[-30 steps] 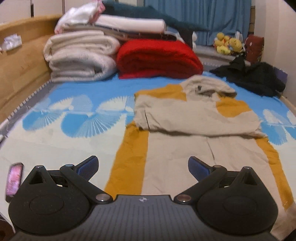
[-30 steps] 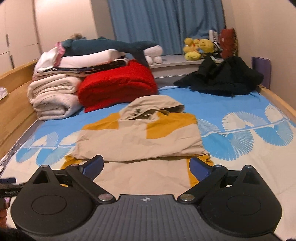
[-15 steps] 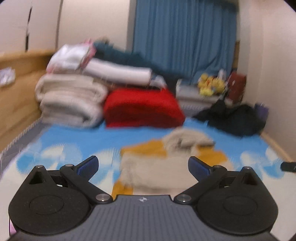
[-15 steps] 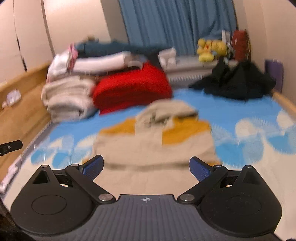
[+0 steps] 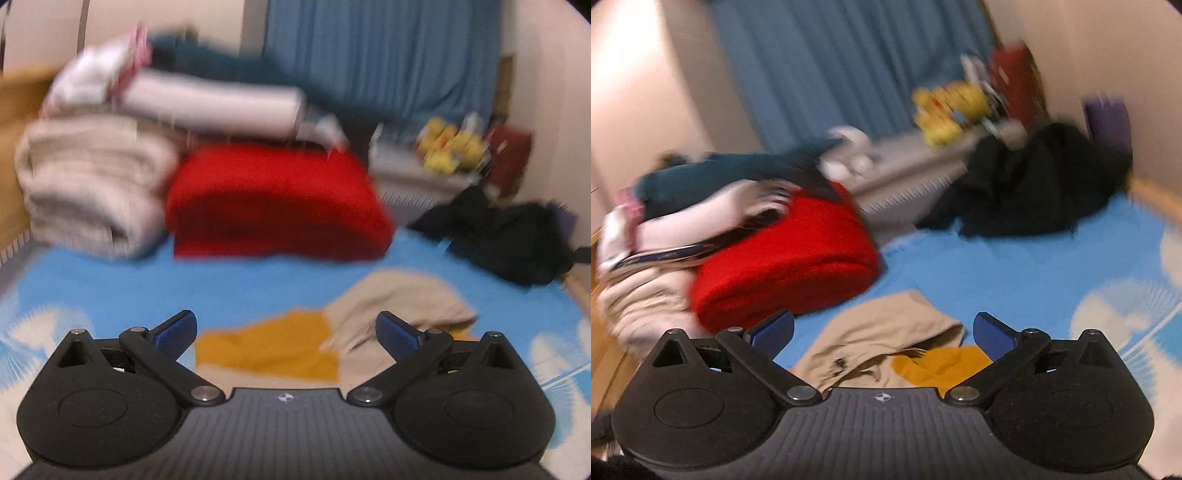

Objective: Fold large clothes

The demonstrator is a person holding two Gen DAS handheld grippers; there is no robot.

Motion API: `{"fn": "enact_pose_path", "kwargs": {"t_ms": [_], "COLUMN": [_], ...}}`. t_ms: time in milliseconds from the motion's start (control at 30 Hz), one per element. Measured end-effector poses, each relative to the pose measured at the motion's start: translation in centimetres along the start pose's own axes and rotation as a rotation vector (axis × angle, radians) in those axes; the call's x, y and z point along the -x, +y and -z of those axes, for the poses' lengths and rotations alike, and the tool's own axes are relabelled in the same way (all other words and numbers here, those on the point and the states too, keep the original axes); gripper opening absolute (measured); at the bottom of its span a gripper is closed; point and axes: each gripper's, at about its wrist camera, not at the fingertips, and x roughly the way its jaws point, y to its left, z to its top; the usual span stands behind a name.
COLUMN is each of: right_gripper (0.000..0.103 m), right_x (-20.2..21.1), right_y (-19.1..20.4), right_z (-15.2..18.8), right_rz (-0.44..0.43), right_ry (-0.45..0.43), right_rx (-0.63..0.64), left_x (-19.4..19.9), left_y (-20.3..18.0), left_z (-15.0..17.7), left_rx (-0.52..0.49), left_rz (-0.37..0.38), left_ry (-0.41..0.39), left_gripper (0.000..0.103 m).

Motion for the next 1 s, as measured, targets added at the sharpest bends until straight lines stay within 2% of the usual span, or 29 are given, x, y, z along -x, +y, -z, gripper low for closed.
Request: {"fn": "enact_pose_path", "kwargs": {"t_ms": [100, 167, 267, 433, 467, 500, 567, 633, 667, 767, 867, 933, 1000], "right_gripper": [0.102, 0.099, 0.098, 0.098, 0.094, 0.084, 0.001, 0.002, 0.002, 0.002, 0.002, 0.002, 0.002], "right_x": [-9.9, -15.5, -21.5, -27.8, -28.7, -29.6, -30.1, -29.2, -28.4, -25.3, -20.8, -18.0, -15.3], "right_y": [-3.6, -6.3, -8.7, -10.0, -10.1, -9.8, -8.7, -7.5, -6.8, -4.2, -0.7, 1.3, 2.7], "right_z": [1.9, 3.5, 5.7, 7.1, 7.3, 7.4, 7.4, 7.2, 6.9, 5.8, 5.2, 5.1, 5.3], "right_rz": [0.049, 0.021, 0.039, 0.093, 0.098, 0.114, 0.110, 0.085, 0.044, -0.083, -0.229, -0.305, -0.370], "right_ry": [0.065, 0.115, 0.118, 0.057, 0.054, 0.056, 0.005, -0.063, -0.083, -0.124, -0.129, -0.124, -0.131], "right_rx": [-0.167, -0.322, -0.511, -0.585, -0.586, -0.557, -0.430, -0.353, -0.326, -0.242, -0.139, -0.092, -0.054], "left_x": [-7.4, -11.3, -15.8, -20.0, -20.2, -20.4, -19.8, -18.8, -18.5, -18.6, -19.9, -21.3, -22.3], "left_y": [1.4, 2.8, 4.8, 7.2, 7.4, 7.4, 7.0, 6.1, 5.4, 2.3, -0.9, -2.5, -3.4], "left_z": [3.9, 6.4, 8.8, 11.4, 11.7, 11.7, 11.3, 10.2, 9.2, 6.6, 5.0, 4.6, 4.7], "left_rx": [0.031, 0.024, 0.015, 0.057, 0.063, 0.070, 0.111, 0.181, 0.224, 0.308, 0.360, 0.451, 0.574], "left_rz": [0.022, 0.005, -0.032, -0.067, -0.058, -0.052, 0.026, 0.136, 0.220, 0.401, 0.529, 0.595, 0.658], "left_ry": [0.104, 0.151, 0.193, 0.220, 0.220, 0.217, 0.180, 0.149, 0.137, 0.138, 0.191, 0.239, 0.247], "left_gripper": [0.103, 0.103, 0.103, 0.103, 0.103, 0.103, 0.103, 0.103, 0.103, 0.103, 0.103, 0.103, 0.103]}}
